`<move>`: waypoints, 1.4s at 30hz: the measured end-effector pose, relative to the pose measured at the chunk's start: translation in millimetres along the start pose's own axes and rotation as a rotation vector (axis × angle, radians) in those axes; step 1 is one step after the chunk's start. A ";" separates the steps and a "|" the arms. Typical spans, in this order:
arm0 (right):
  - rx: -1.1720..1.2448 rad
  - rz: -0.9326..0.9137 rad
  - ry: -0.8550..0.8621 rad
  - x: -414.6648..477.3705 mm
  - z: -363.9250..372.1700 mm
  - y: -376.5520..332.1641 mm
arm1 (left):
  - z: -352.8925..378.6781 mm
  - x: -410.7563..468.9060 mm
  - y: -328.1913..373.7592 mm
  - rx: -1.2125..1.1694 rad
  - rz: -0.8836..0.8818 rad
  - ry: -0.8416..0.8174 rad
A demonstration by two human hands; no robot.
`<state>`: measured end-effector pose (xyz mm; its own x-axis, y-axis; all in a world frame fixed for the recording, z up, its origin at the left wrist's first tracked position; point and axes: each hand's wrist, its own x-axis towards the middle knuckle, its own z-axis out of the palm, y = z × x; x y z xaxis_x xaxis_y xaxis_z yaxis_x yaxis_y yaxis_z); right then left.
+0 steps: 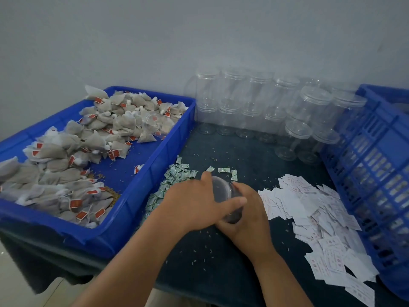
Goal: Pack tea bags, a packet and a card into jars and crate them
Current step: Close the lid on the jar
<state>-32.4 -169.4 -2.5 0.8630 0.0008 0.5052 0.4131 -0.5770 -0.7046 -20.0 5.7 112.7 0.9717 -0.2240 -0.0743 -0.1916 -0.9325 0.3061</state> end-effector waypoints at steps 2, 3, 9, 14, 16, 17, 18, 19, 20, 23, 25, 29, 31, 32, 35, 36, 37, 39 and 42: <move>0.099 0.083 -0.058 -0.7 -2.9 -0.1 | -4.3 -2.1 -3.8 -0.108 0.252 -0.004; 0.158 0.111 -0.082 -0.5 -4.4 0.5 | -7.6 -2.6 -5.6 -0.128 0.355 0.000; 0.054 0.044 0.014 4.4 -6.3 -6.6 | -6.3 2.7 -3.5 -0.168 0.227 0.163; -0.219 -0.210 0.139 8.7 -2.8 2.9 | 7.8 5.5 3.7 -0.182 -0.085 0.235; -0.246 -0.243 0.134 8.1 -2.9 6.5 | 11.3 7.6 2.9 -0.179 -0.157 0.208; -0.243 -0.254 0.128 8.3 -1.9 6.0 | 10.9 8.2 1.1 -0.176 -0.185 0.190; -0.239 -0.258 0.119 7.8 -1.4 5.5 | 10.4 8.7 0.4 -0.186 -0.201 0.173; -0.226 -0.251 0.105 7.3 -0.7 4.3 | 9.9 9.1 -0.3 -0.210 -0.199 0.164; -0.199 -0.231 0.088 5.9 -0.3 2.1 | 9.1 8.6 -1.9 -0.233 -0.178 0.157; -0.072 -0.072 0.059 1.9 -0.8 -2.9 | 2.0 2.4 -7.8 -0.251 0.073 0.123; 0.017 0.024 0.038 1.3 -2.8 -1.0 | -3.4 0.7 -10.1 -0.170 0.281 0.116; -0.039 -0.038 0.121 6.4 -5.5 0.9 | -7.1 2.5 -6.7 -0.176 0.246 0.245; -0.137 -0.085 0.217 7.4 -4.0 5.4 | -9.3 0.9 -5.0 -0.314 0.151 0.351; -0.168 -0.081 0.253 7.9 -3.9 7.3 | -9.8 1.4 -6.8 -0.402 0.071 0.408; -0.068 0.062 0.297 8.3 -9.0 7.6 | -3.0 12.3 -21.8 -0.612 -0.163 0.334; 0.000 0.120 0.280 7.6 -10.2 6.4 | 5.0 17.6 -27.9 -0.657 -0.201 0.240; 0.056 0.162 0.254 6.6 -11.0 5.3 | 16.1 21.5 -34.0 -0.666 -0.217 0.169; 0.122 0.195 0.206 5.1 -12.1 3.7 | 43.1 27.1 -45.5 -0.509 -0.203 0.137; 0.139 0.163 0.167 4.6 -14.0 -2.6 | 70.7 28.5 -56.3 -0.180 -0.177 0.225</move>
<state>-33.6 -179.4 8.6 0.8662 -0.2244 0.4465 0.3184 -0.4407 -0.8393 8.7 31.9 26.2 0.9977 0.0242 0.0640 -0.0088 -0.8819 0.4713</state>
